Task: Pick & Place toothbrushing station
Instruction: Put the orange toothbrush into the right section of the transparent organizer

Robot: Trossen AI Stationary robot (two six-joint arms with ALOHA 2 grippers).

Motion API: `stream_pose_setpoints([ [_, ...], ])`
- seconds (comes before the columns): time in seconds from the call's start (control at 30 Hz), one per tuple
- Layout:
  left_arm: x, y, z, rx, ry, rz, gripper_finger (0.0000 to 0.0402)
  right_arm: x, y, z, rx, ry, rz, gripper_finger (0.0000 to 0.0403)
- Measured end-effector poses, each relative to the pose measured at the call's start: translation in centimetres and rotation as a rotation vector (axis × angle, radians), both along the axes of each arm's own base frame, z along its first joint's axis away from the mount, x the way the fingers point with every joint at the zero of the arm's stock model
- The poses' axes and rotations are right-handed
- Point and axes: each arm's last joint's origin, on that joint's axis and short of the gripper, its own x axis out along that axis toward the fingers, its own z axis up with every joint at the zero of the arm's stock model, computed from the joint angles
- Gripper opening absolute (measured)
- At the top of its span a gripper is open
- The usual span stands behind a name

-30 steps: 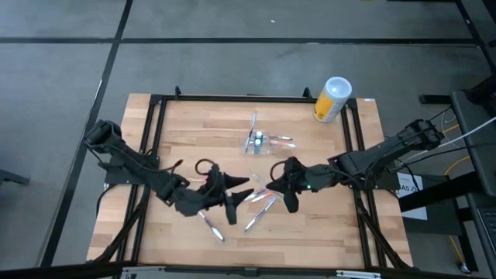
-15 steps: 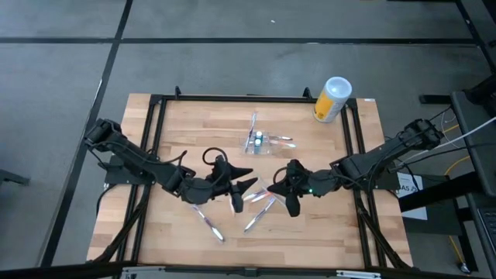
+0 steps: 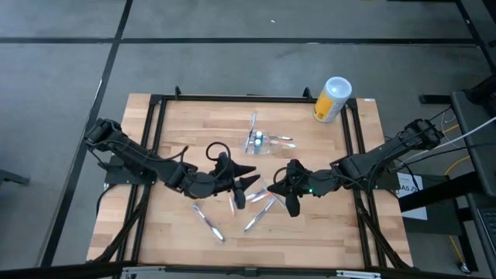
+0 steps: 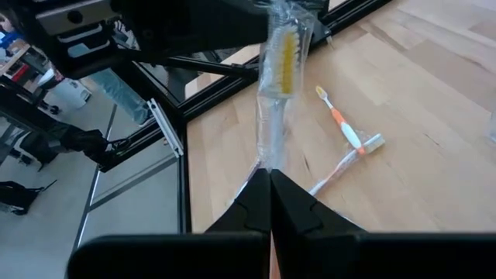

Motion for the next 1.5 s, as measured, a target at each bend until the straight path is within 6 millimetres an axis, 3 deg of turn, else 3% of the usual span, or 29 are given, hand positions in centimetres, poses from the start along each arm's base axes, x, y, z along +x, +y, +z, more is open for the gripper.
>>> stream_pose_setpoints([
  [0.4, 0.0, 0.1, 0.0, -0.001, 0.001, -0.003, 0.0008, 0.0, 0.0, 0.0, -0.005, -0.005, 0.003, 0.0],
  [0.6, 0.0, 0.1, 0.0, -0.004, -0.001, 0.003, 0.0003, 0.4, 0.3, 1.1, -0.034, -0.12, 0.065, 0.0019],
  [0.93, -0.1, 0.1, 0.2, 0.007, -0.001, 0.004, 0.0003, 0.5, 0.3, 1.5, 0.031, -0.152, 0.037, 0.0151],
  [1.07, -0.2, 0.2, 0.4, 0.032, 0.002, 0.014, 0.0003, 0.5, 0.2, 1.3, 0.039, -0.132, 0.012, 0.0184],
  [1.33, -0.9, 1.3, 1.3, 0.122, 0.042, 0.031, 0.0003, 0.3, 0.1, 1.2, 0.053, -0.116, -0.027, 0.0195],
  [1.5, -0.8, 3.2, 1.9, 0.224, 0.084, 0.021, 0.0003, -0.6, 0.2, 2.6, 0.075, -0.19, -0.049, 0.0192],
])
